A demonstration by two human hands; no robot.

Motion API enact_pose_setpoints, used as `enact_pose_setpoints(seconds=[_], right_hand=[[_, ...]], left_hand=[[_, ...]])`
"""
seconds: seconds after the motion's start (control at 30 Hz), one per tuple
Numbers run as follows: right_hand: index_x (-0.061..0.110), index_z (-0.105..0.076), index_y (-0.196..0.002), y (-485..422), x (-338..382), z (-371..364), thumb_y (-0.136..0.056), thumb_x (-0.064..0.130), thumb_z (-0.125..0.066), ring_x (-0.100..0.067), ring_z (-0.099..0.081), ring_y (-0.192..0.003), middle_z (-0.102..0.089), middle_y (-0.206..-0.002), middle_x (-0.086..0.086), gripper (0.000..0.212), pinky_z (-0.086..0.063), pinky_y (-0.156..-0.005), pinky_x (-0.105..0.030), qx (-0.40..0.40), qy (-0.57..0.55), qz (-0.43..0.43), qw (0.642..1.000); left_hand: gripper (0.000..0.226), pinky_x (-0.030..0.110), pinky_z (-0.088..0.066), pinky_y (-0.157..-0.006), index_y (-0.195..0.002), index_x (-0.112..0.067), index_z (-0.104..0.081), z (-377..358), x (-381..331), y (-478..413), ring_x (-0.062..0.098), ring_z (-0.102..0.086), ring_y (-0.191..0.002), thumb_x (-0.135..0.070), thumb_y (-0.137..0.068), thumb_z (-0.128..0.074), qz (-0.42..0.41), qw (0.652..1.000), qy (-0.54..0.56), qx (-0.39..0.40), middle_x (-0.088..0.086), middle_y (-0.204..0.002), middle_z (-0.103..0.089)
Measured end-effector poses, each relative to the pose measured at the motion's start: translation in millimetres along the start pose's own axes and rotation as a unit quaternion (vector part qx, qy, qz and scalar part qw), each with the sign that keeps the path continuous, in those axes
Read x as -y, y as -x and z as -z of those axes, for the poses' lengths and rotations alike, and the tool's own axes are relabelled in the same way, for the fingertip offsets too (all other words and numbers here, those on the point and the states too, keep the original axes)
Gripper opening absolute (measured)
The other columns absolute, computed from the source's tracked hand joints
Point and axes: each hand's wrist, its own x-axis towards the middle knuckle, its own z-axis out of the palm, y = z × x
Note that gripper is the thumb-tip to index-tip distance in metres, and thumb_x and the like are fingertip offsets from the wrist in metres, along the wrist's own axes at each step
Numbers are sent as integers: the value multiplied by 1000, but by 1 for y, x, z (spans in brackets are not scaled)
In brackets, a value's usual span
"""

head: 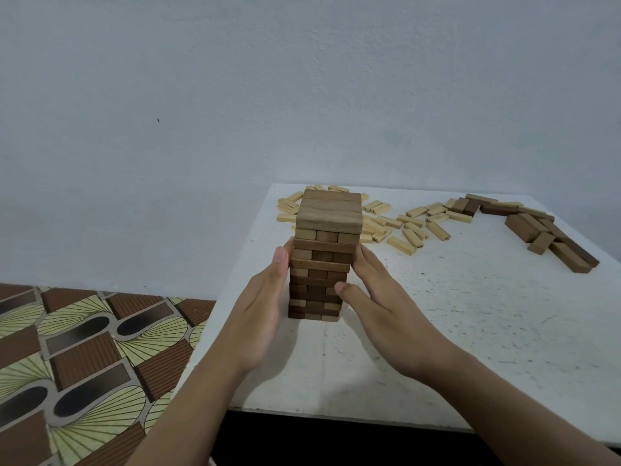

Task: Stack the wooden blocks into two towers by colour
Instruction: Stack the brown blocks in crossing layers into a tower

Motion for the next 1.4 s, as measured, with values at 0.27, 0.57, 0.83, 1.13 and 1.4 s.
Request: enact_pose_setpoints(seconds=[0.27, 0.57, 0.83, 1.13, 1.4], right_hand=[[70, -22, -130, 1, 3, 5, -108, 27, -36, 35, -14, -125, -18, -134, 60, 50, -11, -96, 9, 4, -10, 17, 1000], [53, -27, -151, 1, 8, 11, -106, 32, -37, 20, -19, -139, -27, -153, 38, 51, -17, -108, -9, -26, -47, 35, 998], [45, -31, -153, 0, 8, 9, -107, 23, -38, 23, -20, -136, -28, -151, 37, 51, -18, -101, 4, -24, -32, 43, 998], [51, -29, -147, -3, 9, 6, -107, 24, -37, 29, -21, -128, -29, -143, 43, 49, -15, -93, 11, -26, -24, 41, 999], [56, -26, -143, -3, 10, 5, -107, 22, -37, 33, -19, -125, -24, -136, 50, 51, -16, -91, 12, -22, -24, 48, 998]], left_hand=[[47, -3, -28, -104, -137, -47, -53, 5, 2, -1, -37, -35, -116, -51, -104, -19, -2, 1000, 6, -14, -54, -121, -51], [58, 8, -22, -103, -145, -53, -46, 9, 2, -11, -23, -32, -134, -65, -99, -14, -13, 1000, 19, -19, -40, -141, -49], [46, -13, -24, -78, -123, -53, -52, 2, -9, -7, -38, -41, -107, -45, -106, -10, -31, 999, 15, 7, -58, -102, -55], [45, -14, -24, -77, -122, -54, -51, 3, -6, -7, -38, -41, -106, -45, -106, -10, -31, 999, 14, 12, -58, -101, -55], [49, -13, -24, -82, -129, -53, -53, 6, 1, -10, -32, -42, -115, -52, -104, -11, -31, 999, 16, 16, -52, -113, -57]])
